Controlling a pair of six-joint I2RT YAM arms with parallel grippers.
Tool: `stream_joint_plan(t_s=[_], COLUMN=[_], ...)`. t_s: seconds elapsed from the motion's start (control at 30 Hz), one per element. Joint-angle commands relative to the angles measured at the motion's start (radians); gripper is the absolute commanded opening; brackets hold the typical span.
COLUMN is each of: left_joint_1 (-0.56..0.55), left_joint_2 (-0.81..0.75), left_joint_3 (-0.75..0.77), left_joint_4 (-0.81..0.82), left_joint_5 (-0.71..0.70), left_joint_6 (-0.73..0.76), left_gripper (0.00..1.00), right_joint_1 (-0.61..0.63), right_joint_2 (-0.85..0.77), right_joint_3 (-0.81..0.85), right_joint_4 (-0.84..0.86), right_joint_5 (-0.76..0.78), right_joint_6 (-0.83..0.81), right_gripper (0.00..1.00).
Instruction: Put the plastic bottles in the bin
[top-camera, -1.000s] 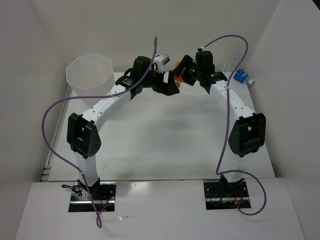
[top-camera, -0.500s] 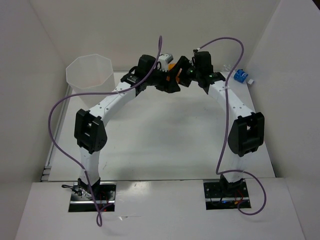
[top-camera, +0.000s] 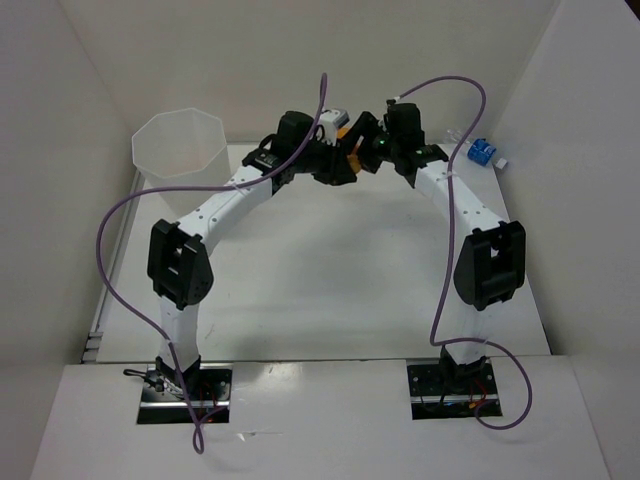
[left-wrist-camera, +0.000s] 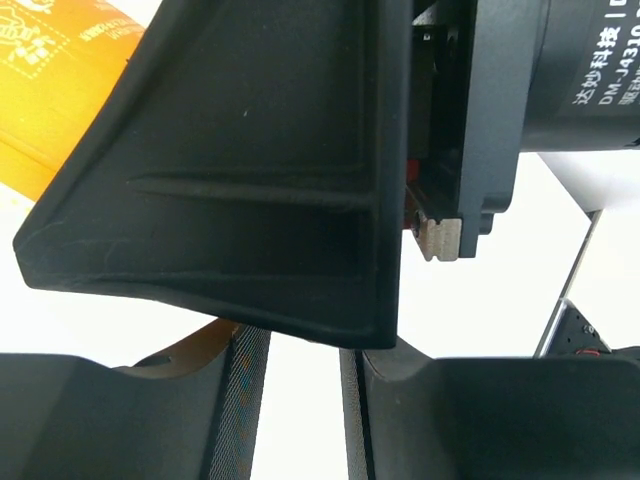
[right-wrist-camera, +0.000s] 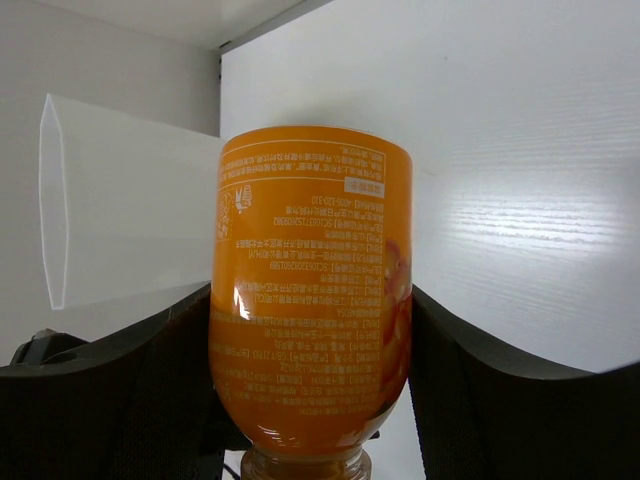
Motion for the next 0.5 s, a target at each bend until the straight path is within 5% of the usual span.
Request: stream_joint_plan(t_s=[0.0,0.03,0.07,0.17,0.47], left_joint_1=[0.015,0.015,0.015,0.015,0.024], left_joint_2=[-0.059,-0.059,-0.068,-0.093,-0.171], left_joint_3=[-0.008,-0.008,-0.008,-0.052,-0.179], left_joint_4=[0.082,0.082,0.082,0.102,0.227], left_joint_5=[-0.051,-0.042,-0.015,-0.014,-0.117], left_joint_6=[-0.015,-0.024,-0.024,-0.049,-0.158], left_gripper=[0.19,0.37,0.74,0.98,1.00], right_joint_1=[0.023,0.023,0.023,0.023,0.046], right_joint_2=[-0.029,-0.039,-0.039,-0.065,-0.125], right_joint_3=[0.039,0.030,0.030,0.001,-0.091], right_joint_4=[0.051,0.051,0.051,0.074,0.189], right_joint_5=[-0.033,-0.018,-0.004,0.034,0.029], right_joint_6=[-0.019,-0.019,-0.010,-0.009,0.001], right_gripper=[0.48,0.46,0.46,0.46,0.47])
